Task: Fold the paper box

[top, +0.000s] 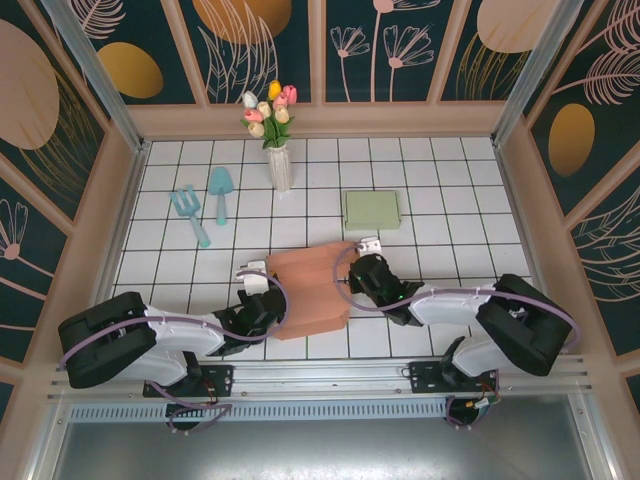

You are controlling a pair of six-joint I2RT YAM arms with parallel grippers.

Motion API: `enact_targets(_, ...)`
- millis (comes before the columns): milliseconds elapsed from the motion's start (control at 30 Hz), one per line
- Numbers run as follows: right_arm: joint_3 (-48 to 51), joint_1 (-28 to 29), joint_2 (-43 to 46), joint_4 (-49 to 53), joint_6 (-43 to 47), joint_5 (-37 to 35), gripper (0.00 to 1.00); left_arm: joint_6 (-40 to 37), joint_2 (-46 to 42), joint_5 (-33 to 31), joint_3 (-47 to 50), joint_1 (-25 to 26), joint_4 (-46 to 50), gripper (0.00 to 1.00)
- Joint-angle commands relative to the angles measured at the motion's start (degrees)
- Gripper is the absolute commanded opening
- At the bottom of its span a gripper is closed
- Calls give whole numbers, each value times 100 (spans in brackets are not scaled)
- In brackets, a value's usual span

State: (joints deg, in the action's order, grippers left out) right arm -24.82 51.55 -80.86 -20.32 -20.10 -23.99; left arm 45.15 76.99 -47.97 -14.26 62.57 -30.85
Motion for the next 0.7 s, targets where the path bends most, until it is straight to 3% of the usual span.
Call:
enact_targets(0,-14,-44,-250,-266,-62,114,12,59,23,112,-126,35,-97,0)
enact_targets(433,125,444,-73,-1353,535,1071,12,40,455,264,-296,30,-241,0)
enact_targets(667,85,730,157,-798,544,337,15,203,315,11,-334,26,190,0)
